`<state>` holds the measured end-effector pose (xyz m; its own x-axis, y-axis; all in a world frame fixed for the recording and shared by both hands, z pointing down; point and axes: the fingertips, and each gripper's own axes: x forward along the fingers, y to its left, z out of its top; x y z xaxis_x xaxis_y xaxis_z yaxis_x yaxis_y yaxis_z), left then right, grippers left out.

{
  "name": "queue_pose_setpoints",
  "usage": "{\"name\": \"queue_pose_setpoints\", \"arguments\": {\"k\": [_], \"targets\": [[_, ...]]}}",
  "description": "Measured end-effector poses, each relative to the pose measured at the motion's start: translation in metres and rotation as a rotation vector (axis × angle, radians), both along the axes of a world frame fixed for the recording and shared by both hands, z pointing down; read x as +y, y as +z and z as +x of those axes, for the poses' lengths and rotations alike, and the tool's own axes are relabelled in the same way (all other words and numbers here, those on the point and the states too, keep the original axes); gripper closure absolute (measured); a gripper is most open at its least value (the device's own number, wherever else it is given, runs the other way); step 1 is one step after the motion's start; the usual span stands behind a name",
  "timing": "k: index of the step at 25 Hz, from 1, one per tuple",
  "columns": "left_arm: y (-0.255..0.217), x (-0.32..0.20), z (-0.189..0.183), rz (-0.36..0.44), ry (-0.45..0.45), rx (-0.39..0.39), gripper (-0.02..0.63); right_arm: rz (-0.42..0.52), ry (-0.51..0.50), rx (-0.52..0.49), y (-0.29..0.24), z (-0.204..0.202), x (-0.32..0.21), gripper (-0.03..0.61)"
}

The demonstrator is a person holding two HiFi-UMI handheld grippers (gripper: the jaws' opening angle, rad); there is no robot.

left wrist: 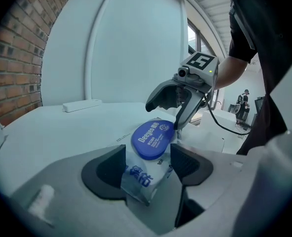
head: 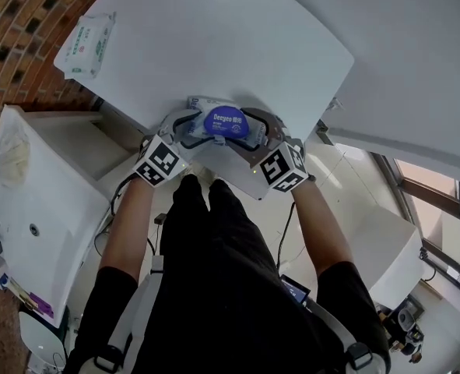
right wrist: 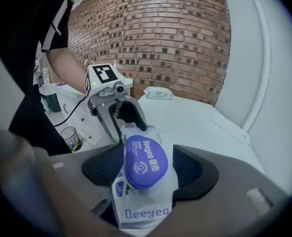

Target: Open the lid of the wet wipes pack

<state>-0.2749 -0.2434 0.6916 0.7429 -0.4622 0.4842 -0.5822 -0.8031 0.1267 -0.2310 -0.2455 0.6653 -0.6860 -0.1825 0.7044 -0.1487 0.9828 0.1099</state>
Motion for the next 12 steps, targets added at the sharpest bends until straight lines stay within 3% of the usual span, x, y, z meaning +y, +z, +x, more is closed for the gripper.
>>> {"name": "queue_pose_setpoints", "arguments": {"k": [12], "targets": [[0.002,0.004,0.001,0.026,-0.004,-0.02,0.322,-0.034,-0.141,0.101,0.029,-0.009,0.003,0.244]]}}
